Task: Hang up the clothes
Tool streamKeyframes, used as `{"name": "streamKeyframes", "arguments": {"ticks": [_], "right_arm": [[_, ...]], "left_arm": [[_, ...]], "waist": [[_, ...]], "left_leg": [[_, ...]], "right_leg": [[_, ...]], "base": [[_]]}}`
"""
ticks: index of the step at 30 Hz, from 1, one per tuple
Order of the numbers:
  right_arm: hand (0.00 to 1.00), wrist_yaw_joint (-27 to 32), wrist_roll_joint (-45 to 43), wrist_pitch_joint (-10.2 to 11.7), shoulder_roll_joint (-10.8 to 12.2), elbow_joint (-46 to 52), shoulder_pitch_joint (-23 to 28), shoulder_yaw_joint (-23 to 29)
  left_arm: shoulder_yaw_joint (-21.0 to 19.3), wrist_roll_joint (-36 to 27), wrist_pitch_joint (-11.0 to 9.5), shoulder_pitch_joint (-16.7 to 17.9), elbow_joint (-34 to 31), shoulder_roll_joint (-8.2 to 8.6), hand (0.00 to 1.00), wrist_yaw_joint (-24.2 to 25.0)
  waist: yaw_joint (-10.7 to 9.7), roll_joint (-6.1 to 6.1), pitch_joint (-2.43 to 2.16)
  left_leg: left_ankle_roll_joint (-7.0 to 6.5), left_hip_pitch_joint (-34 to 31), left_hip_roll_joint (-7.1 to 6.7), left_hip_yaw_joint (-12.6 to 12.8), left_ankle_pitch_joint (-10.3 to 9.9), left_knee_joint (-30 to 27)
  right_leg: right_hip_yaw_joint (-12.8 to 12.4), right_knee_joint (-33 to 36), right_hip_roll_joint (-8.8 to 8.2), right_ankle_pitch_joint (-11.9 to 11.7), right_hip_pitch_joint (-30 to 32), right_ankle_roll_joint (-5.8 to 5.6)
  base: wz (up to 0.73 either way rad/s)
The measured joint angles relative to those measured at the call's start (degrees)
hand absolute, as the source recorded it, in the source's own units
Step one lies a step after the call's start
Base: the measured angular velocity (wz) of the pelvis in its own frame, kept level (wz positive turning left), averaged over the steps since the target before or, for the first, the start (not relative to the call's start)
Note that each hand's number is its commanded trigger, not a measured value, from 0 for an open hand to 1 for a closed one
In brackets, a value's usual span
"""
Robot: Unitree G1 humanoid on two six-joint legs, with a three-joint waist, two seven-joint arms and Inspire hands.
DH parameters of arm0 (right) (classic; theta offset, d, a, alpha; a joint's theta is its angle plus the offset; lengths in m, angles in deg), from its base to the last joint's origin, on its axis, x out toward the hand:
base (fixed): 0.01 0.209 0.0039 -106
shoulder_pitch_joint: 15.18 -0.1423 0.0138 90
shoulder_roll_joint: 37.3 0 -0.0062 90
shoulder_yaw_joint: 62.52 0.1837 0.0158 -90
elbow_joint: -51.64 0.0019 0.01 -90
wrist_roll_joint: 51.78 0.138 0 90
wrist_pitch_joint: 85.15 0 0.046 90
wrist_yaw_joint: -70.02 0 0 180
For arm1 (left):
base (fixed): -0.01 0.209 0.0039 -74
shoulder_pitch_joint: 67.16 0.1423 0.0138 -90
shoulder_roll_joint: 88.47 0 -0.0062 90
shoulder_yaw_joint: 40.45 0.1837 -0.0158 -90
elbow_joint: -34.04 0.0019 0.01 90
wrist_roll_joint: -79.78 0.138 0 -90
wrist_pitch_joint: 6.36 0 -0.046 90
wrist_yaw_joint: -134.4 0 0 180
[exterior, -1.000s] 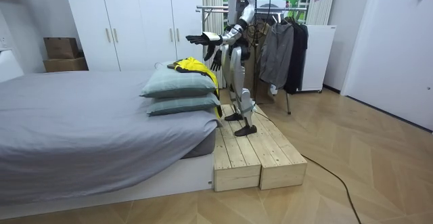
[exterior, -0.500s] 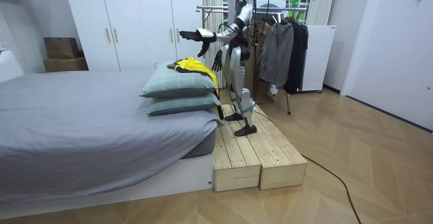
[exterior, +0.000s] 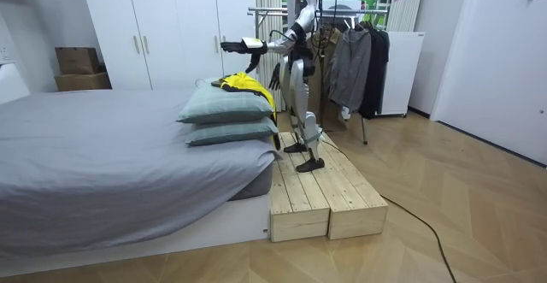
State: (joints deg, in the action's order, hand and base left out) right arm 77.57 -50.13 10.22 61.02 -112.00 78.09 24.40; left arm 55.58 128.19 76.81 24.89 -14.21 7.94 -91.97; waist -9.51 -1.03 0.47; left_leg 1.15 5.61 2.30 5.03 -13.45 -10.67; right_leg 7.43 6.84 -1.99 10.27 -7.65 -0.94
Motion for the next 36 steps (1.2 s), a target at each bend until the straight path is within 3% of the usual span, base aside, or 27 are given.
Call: {"name": "streamKeyframes", "arguments": {"ticks": [8,17,22,27,36], "right_arm": [[0.00,-0.3,-0.2,-0.7,-0.3,0.1,0.8,0.6],[0.00,-0.1,-4.6,-3.6,-1.0,-0.3,2.3,0.5],[0.00,-0.2,-6.2,-3.9,-1.0,-2.9,1.9,0.4],[0.00,-0.7,-8.0,-4.8,-0.9,-3.0,1.7,-0.1],[0.00,-0.7,-9.0,-6.7,-1.0,-2.9,2.0,-0.2]], "left_arm": [[1.3,0.0,0.8,-0.1,1.6,0.13,0.00,2.7],[4.2,0.1,3.3,-0.8,1.6,0.37,0.00,3.8],[7.3,2.0,3.8,-2.7,1.5,0.39,0.00,8.7],[10.1,2.2,4.0,-2.9,1.8,0.29,0.00,11.2],[10.6,2.1,4.4,-4.8,2.3,0.22,0.00,12.2]], "waist": [[-1.4,0.00,-0.06],[-2.8,0.16,-0.42],[-3.1,0.88,-0.21],[-4.6,1.31,0.03],[-4.8,1.68,0.10]], "left_leg": [[-0.04,0.5,0.02,1.3,0.0,0.1],[-0.19,-0.2,0.03,1.6,0.1,0.1],[-0.18,0.1,0.07,1.7,0.1,0.2],[-0.19,0.0,0.11,2.5,0.1,0.3],[-0.22,0.0,0.15,4.0,0.2,1.0]], "right_leg": [[-1.3,0.5,0.00,0.0,0.1,-0.01],[-1.7,1.0,-0.01,0.0,1.2,-0.01],[-2.1,1.0,0.01,0.0,0.9,-0.01],[-2.8,1.3,0.02,0.0,1.5,-0.02],[-4.3,1.8,0.12,0.0,2.8,-0.05]], "base": [[-0.08],[-0.01],[0.00],[-0.07],[-0.09]]}}
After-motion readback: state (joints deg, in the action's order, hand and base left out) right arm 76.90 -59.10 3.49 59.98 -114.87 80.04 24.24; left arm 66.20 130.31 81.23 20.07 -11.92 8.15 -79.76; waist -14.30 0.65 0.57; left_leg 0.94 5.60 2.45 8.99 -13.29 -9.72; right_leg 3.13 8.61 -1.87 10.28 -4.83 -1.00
